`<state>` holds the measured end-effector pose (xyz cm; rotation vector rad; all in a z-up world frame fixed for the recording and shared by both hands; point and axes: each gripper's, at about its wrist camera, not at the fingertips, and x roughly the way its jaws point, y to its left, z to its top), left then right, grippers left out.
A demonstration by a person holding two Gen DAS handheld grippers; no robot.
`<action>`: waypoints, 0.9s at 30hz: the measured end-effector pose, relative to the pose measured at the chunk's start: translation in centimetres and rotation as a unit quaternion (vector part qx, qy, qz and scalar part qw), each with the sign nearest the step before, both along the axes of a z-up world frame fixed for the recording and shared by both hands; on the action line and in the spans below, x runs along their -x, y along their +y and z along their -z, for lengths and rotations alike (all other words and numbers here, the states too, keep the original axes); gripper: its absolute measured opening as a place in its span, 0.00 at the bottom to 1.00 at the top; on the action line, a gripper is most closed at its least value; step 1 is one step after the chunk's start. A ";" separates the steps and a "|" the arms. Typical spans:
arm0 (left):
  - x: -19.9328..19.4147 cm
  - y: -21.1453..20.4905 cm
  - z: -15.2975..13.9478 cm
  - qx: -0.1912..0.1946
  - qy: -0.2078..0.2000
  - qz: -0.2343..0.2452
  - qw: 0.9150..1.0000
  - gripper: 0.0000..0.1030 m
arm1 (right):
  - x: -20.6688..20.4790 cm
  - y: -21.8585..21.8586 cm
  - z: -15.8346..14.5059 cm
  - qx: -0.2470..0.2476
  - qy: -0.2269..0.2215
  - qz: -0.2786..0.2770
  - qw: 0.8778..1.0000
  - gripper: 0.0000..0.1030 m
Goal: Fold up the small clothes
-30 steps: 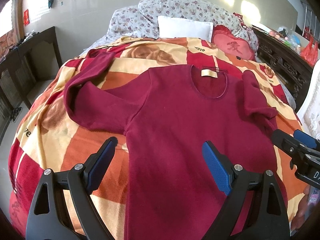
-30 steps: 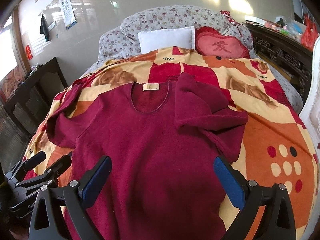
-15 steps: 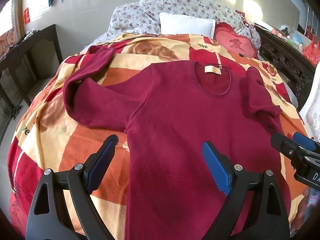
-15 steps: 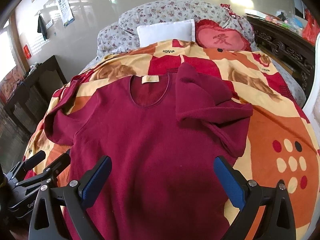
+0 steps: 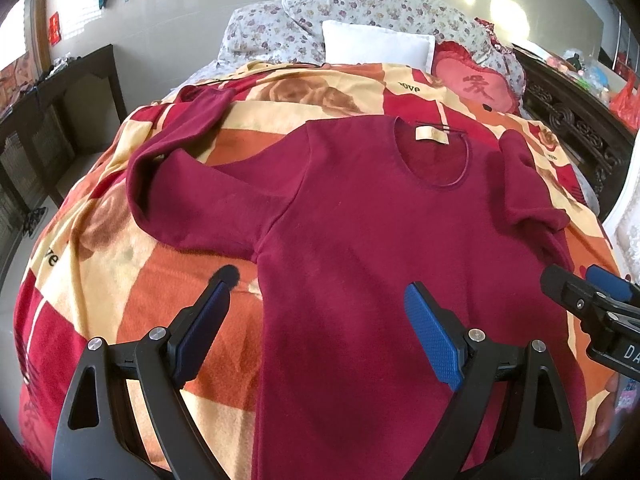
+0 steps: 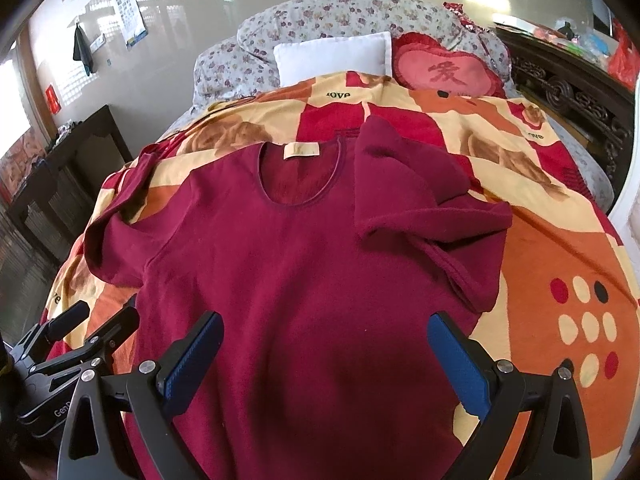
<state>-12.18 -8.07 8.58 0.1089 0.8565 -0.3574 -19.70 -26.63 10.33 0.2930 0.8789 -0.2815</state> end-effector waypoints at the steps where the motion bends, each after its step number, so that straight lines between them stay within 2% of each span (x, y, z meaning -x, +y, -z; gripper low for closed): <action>1: 0.0 0.0 0.0 0.000 0.000 0.000 1.000 0.87 | 0.0 0.0 0.0 0.000 0.000 0.000 1.000 0.98; 27: -1.3 0.7 0.9 -0.006 0.012 -0.014 1.000 0.87 | -2.2 1.1 1.5 -0.008 0.023 -0.020 1.000 0.98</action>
